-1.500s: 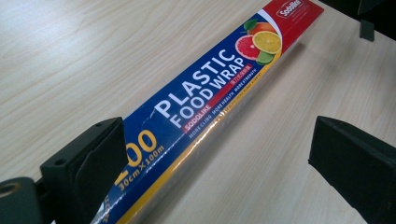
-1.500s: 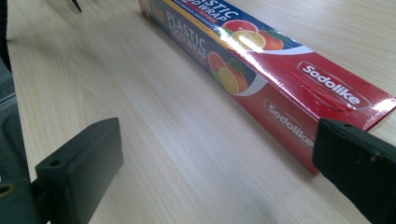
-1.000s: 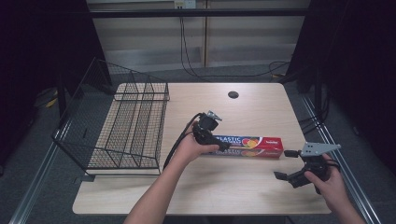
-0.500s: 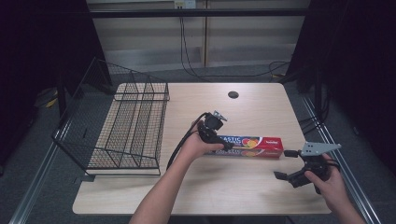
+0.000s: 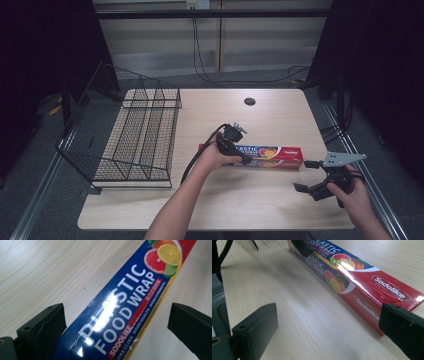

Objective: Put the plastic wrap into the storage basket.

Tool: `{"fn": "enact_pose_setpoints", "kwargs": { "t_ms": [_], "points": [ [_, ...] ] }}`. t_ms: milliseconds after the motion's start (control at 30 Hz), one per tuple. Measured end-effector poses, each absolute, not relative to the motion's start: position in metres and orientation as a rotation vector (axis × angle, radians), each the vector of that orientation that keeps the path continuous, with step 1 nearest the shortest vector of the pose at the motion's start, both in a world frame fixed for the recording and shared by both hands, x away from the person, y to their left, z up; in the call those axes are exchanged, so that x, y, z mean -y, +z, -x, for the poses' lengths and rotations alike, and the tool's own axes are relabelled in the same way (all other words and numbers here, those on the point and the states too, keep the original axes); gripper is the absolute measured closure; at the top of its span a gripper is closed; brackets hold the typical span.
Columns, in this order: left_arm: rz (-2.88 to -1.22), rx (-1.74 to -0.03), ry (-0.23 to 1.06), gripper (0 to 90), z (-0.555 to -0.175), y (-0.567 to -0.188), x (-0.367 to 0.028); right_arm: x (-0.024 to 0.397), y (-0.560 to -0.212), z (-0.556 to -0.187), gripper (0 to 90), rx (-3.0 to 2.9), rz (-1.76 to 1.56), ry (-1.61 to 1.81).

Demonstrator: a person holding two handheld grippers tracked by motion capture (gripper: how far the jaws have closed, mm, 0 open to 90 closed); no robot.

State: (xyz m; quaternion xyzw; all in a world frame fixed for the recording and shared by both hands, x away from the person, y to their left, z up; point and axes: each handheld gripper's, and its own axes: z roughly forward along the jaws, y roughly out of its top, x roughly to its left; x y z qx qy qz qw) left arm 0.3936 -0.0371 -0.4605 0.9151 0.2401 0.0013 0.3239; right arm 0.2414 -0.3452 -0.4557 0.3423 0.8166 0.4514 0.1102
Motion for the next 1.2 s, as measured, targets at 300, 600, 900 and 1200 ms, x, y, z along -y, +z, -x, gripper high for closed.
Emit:
{"fn": "enact_pose_setpoints", "kwargs": {
  "t_ms": [300,600,900,1200],
  "points": [
    [-2.417,-0.646,0.022,3.3,-0.396,-0.467,0.039,0.346,-0.455,-0.241,1.9,-2.394,-1.010,1.337],
    [-2.508,-0.563,0.064,6.3,-0.392,-0.468,0.040,0.346,-0.456,-0.242,1.9,-2.388,-1.022,1.347],
    [-2.520,-0.581,0.028,11.2,-0.390,-0.469,0.042,0.346,-0.456,-0.242,1.9,-2.390,-1.022,1.348],
    [-2.544,-0.629,-0.039,34.4,-0.379,-0.468,0.034,0.346,-0.456,-0.242,2.0,-2.387,-1.026,1.348]
  ]
}}
